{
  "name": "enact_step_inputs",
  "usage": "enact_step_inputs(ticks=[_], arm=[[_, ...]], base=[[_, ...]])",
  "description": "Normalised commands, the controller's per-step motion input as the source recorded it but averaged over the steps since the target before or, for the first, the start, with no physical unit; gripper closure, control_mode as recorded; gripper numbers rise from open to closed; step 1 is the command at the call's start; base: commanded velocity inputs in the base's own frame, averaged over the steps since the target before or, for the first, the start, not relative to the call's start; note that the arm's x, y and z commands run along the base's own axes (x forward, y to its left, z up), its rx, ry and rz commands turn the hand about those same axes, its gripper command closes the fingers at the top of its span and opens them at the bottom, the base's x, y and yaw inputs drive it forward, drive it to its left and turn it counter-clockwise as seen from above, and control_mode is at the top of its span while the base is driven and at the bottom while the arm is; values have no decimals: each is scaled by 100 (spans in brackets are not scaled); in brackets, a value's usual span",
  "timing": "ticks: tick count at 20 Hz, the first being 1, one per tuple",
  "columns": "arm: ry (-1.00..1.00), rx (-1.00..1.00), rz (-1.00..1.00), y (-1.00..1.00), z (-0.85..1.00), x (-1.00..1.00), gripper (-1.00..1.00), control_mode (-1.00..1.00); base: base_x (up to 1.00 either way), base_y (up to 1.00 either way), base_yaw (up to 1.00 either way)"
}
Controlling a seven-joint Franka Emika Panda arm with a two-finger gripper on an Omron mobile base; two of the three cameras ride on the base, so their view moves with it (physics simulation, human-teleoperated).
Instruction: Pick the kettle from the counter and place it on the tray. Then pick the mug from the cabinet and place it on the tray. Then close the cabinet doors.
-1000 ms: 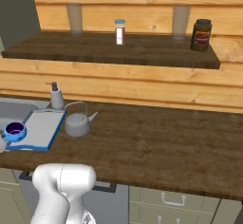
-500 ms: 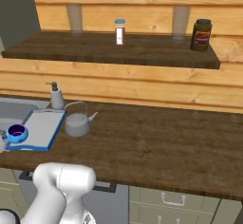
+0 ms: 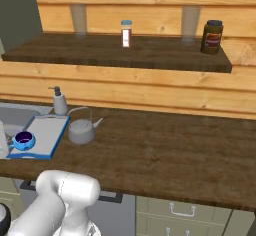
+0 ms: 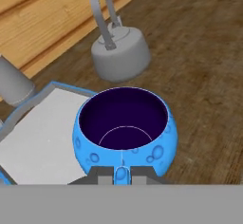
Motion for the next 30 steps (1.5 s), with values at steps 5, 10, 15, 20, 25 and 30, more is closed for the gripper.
enact_step_inputs(ticks=[5,10,15,20,25,30], arm=[[1,0,-6,0,-16,8,100,-100],[0,0,-2,0,-20,0,100,-100],[0,0,0,0,-24,10,100,-100],[2,0,0,2,-22,11,100,-100],[5,0,0,2,-14,20,100,-100],[1,0,0,0,1,19,100,-100]], base=[[0,0,0],[0,0,0],[0,0,0],[0,0,0],[0,0,0],[0,0,0]])
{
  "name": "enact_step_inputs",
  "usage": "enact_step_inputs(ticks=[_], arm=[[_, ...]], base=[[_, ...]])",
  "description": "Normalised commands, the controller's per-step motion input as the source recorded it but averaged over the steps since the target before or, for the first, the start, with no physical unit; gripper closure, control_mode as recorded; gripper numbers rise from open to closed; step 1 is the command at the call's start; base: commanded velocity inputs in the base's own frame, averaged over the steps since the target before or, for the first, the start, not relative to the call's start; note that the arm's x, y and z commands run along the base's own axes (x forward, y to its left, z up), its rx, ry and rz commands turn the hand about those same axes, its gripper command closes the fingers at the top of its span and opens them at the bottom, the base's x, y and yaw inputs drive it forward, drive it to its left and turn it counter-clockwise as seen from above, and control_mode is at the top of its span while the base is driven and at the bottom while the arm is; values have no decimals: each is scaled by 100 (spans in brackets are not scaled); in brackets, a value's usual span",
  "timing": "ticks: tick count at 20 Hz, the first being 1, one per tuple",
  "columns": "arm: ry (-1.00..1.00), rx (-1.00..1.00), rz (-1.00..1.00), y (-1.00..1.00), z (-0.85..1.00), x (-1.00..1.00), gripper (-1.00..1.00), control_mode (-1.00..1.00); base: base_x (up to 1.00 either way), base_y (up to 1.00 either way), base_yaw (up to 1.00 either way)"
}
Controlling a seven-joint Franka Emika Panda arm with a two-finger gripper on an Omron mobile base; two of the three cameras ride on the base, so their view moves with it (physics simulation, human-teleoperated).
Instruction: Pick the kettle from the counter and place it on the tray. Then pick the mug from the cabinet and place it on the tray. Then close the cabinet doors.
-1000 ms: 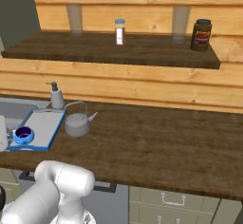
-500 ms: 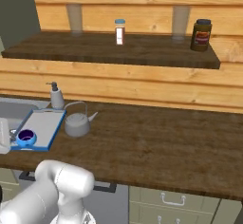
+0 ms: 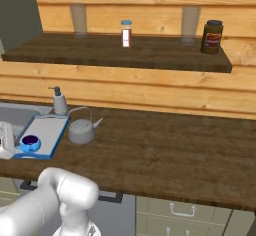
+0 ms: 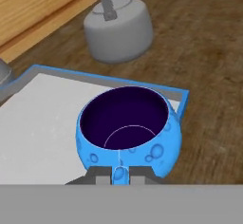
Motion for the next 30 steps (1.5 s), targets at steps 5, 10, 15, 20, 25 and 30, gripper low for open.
enact_step_inputs(ticks=[5,10,15,20,25,30], arm=[[0,0,0,6,-2,28,100,-100],[2,0,0,16,-20,40,100,-100],[4,0,0,13,-38,29,100,-100],[1,2,0,7,-37,10,100,-100],[-1,6,1,-1,-42,-19,100,-100],[0,1,0,0,-39,-27,-100,-100]], base=[[0,0,0],[0,0,0],[0,0,0],[0,0,0],[0,0,0],[0,0,0]])
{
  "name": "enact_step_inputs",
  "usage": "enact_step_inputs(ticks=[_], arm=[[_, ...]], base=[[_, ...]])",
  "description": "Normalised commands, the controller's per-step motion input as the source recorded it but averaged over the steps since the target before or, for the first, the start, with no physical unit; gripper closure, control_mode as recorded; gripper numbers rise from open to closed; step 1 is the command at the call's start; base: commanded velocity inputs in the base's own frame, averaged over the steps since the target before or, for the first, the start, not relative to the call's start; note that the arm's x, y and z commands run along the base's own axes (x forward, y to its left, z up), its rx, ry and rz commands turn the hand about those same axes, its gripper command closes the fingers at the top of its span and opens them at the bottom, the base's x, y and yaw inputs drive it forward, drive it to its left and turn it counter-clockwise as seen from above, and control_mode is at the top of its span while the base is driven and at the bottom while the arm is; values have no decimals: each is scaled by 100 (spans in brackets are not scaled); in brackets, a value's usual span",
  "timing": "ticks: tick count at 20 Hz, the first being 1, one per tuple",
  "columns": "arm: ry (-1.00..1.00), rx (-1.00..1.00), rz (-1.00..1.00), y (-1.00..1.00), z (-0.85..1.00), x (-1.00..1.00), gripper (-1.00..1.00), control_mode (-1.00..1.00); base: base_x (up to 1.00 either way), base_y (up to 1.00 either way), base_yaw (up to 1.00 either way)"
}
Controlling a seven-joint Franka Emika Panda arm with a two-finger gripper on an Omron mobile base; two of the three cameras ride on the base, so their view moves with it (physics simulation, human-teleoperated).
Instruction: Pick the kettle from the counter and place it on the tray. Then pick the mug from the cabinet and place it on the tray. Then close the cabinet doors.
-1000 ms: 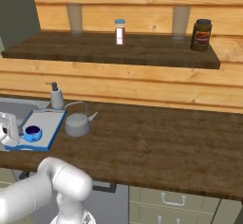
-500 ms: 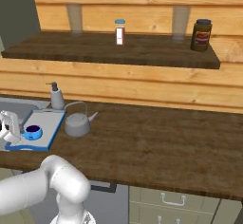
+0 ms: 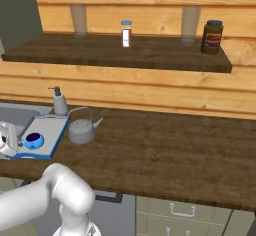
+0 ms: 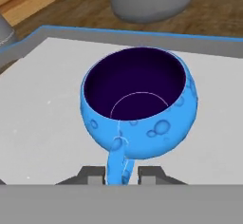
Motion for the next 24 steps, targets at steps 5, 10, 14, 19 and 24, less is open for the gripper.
enact_step_inputs(ticks=[5,10,14,19,24], arm=[[0,2,0,0,-24,-8,-100,-100],[-1,1,1,10,9,-21,-100,-100],[0,-6,5,54,24,-26,-100,-100],[-2,-5,1,35,29,-41,-100,-100],[-6,-1,0,-3,32,-64,-100,-100]], base=[[0,0,0],[0,0,0],[0,0,0],[0,0,0],[0,0,0]])
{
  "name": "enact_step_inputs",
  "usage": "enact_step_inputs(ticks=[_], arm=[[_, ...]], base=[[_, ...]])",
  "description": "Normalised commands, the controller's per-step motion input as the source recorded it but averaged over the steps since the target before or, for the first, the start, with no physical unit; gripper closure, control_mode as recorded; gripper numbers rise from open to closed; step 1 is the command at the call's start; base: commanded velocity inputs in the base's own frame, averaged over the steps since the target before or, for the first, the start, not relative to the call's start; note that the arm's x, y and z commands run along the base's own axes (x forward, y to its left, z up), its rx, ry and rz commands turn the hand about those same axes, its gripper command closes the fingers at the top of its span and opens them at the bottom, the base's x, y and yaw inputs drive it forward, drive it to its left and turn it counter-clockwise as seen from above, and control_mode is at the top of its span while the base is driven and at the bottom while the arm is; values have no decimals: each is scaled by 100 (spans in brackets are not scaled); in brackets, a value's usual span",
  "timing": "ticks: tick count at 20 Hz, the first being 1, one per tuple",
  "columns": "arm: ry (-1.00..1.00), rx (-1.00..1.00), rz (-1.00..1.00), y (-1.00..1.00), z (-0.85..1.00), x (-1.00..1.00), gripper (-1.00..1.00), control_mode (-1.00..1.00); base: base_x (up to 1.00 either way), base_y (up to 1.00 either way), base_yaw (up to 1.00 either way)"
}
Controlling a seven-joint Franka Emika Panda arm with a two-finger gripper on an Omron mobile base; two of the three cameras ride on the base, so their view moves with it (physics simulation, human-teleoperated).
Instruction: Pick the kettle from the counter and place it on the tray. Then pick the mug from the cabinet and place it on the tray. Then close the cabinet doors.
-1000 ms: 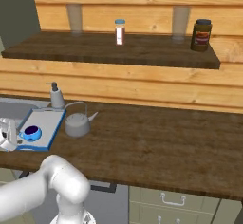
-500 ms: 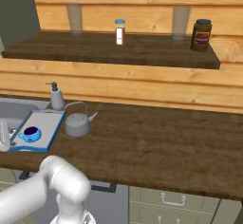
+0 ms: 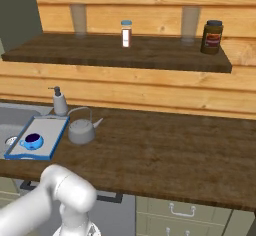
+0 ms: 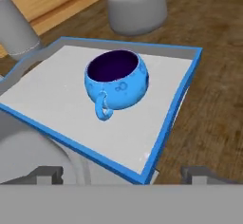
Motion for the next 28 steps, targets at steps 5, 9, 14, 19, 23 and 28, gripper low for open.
enact_step_inputs(ticks=[5,9,14,19,23,28], arm=[[-14,0,0,-28,38,-57,-100,-100],[-21,0,-2,-47,43,-33,-100,-100],[-24,0,-1,-77,41,-15,-100,-100],[-16,2,-2,-85,35,-2,-100,-100],[-3,6,-4,-81,48,0,-100,-100],[1,7,-4,-72,59,5,-100,-100]], base=[[0,0,0],[0,0,0],[0,0,0],[0,0,0],[0,0,0],[0,0,0]])
